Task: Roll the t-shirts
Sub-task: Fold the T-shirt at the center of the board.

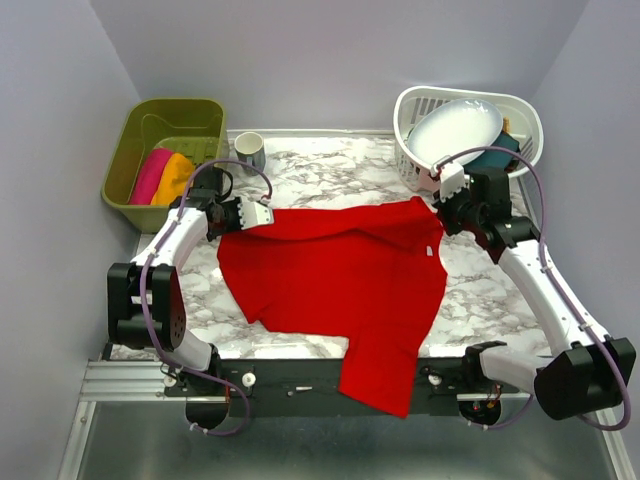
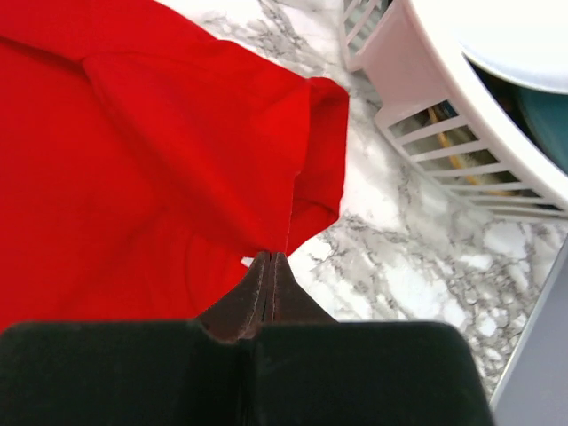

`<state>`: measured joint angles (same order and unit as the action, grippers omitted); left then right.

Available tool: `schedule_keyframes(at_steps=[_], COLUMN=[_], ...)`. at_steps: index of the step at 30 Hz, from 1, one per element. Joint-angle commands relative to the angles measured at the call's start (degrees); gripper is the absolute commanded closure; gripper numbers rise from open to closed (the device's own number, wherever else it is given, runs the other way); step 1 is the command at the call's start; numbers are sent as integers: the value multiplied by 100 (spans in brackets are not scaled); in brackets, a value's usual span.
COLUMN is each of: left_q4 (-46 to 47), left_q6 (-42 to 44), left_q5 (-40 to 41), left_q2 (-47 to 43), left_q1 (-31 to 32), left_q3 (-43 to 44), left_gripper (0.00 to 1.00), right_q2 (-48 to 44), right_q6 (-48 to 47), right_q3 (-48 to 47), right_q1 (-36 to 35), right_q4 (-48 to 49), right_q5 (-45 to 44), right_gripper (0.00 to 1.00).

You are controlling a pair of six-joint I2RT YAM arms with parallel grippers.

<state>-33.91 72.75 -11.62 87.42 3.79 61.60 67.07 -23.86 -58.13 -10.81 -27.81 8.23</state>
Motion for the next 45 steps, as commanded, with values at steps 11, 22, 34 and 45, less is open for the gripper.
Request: schedule_keyframes(at_steps=[11,22,34,45], left_q4=[-362,-318,-160,-826], left_q6=[222,275,248,2], left_q5=[169,371,590,381], left_q2=[-23,65,179,-303], left_q1=[104,157,289,377], left_q3=[-227,-544,-808,-396], left_gripper=[100,100,100,79], right_q2=[-598,-870,-1038,-915], right_q6=[979,1427,1744,1709], right_q3=[267,521,636,-540], right_q1=[-18,-18,-18,0], right_q4=[-1050,-1446,-1631,-2011], right_q5=[328,662,970,1015], right_gripper=[100,99,100,57])
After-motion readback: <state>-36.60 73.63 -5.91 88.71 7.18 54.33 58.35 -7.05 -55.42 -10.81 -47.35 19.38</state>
